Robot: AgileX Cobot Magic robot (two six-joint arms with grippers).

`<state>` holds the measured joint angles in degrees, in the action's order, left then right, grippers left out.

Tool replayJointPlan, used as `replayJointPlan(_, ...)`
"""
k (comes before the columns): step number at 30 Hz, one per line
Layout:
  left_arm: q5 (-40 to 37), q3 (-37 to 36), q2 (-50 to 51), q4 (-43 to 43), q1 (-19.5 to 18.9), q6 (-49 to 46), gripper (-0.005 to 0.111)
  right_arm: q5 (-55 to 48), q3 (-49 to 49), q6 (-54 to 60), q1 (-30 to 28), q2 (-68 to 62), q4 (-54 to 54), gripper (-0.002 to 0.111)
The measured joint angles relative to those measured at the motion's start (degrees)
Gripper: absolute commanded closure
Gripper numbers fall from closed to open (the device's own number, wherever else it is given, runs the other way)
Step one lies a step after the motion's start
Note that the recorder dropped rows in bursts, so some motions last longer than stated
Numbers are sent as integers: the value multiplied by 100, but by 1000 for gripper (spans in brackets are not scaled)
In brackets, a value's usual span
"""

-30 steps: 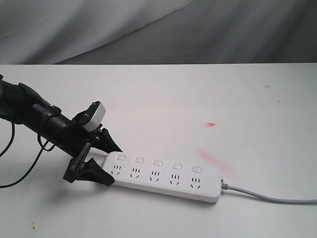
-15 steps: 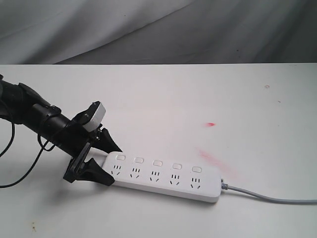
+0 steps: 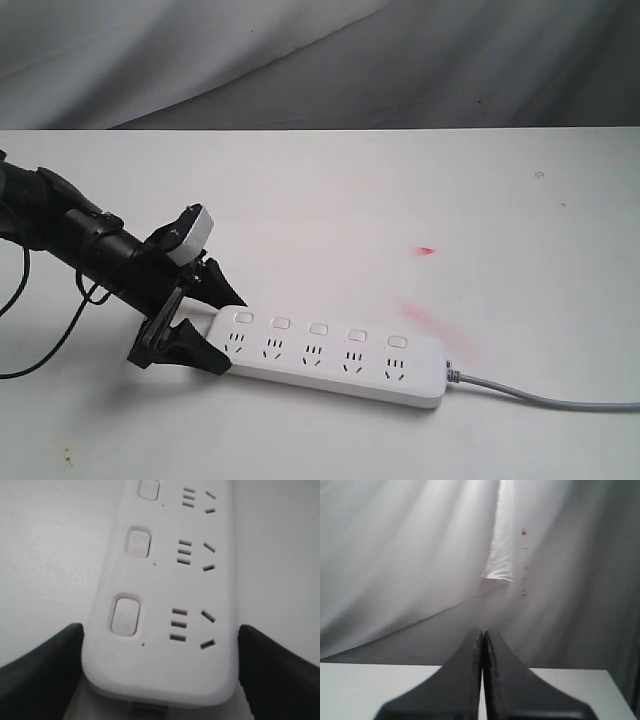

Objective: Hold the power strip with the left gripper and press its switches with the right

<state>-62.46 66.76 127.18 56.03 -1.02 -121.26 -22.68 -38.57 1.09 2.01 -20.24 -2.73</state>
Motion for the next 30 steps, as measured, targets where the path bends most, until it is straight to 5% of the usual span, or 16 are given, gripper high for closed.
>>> replayJointPlan(9, 0, 0, 0, 0, 0, 0, 64, 192, 1021, -11, -1229, 0, 0, 108)
replayJointPlan(30, 0, 0, 0, 0, 0, 0, 64, 1081, 3455, -11, -1229, 1943, -110, 108)
